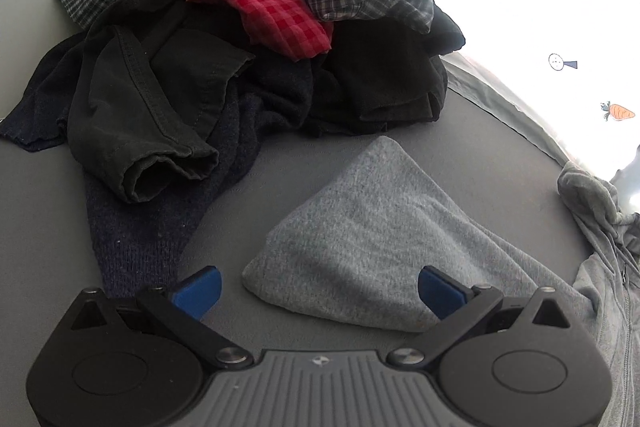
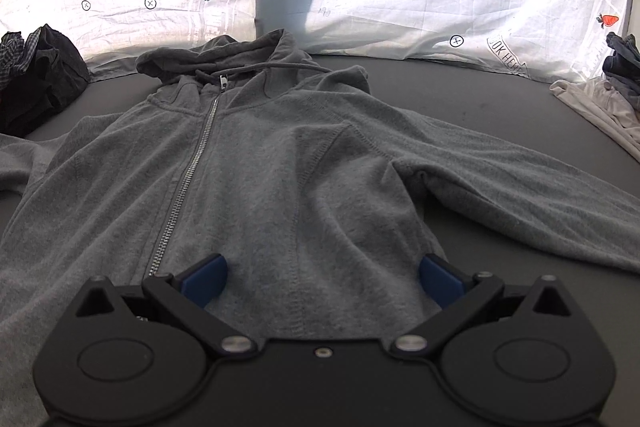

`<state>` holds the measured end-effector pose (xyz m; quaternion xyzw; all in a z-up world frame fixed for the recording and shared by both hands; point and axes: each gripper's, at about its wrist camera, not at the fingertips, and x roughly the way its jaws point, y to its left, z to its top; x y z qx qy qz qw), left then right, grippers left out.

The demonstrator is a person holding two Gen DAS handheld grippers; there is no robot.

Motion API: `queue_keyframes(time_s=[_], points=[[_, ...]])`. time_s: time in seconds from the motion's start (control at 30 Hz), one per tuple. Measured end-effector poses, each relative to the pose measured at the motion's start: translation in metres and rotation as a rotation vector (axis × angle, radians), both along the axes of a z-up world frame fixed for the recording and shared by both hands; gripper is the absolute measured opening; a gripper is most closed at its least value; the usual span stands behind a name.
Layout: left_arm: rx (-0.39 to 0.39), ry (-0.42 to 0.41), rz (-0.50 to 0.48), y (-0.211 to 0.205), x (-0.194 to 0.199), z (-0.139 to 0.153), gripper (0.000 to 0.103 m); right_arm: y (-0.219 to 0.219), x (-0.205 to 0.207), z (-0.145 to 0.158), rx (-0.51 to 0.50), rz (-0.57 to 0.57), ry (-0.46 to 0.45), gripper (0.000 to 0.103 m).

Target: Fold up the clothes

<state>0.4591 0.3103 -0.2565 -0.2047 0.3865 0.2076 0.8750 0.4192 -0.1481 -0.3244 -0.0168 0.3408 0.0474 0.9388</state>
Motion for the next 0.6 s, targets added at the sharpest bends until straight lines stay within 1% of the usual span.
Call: queue_keyframes(time_s=[0.13,0.23,0.27,0.33,0.37,0.4,0.43,0.47,0.53,0.6], points=[[0.029,0.028,-0.032,0.006,0.014,-0.011,0.103,0.0,0.0,0.0,-0.001,-0.003,0.001,0.103],[0.016,-0.005,-0.081,0.01,0.017,-0.012,0.102,0.0,0.001,0.0,0.0,-0.004,0.002,0.103],[0.004,-0.015,-0.09,0.01,0.017,-0.01,0.097,0.0,0.001,0.0,0.0,-0.004,0.002,0.103],[-0.021,-0.037,-0.107,0.011,0.018,-0.007,0.077,0.0,0.001,0.0,0.0,-0.003,0.002,0.103],[-0.021,-0.048,-0.12,0.008,0.018,-0.003,0.062,0.0,0.001,0.0,0.001,-0.003,0.002,0.103],[-0.025,-0.062,-0.134,0.004,0.019,0.002,0.044,-0.001,0.001,0.0,0.001,-0.003,0.002,0.103],[-0.03,-0.076,-0.148,0.001,0.019,0.006,0.033,-0.001,0.001,0.0,0.001,-0.003,0.002,0.103],[-0.039,-0.098,-0.168,-0.004,0.02,0.012,0.011,-0.001,0.001,0.0,0.001,-0.003,0.002,0.103],[-0.039,-0.141,-0.22,-0.02,0.023,0.027,0.011,-0.001,0.002,0.0,0.002,-0.003,0.002,0.103],[-0.041,-0.189,-0.314,-0.044,0.029,0.043,0.011,-0.001,0.001,0.0,0.002,-0.003,0.002,0.103]])
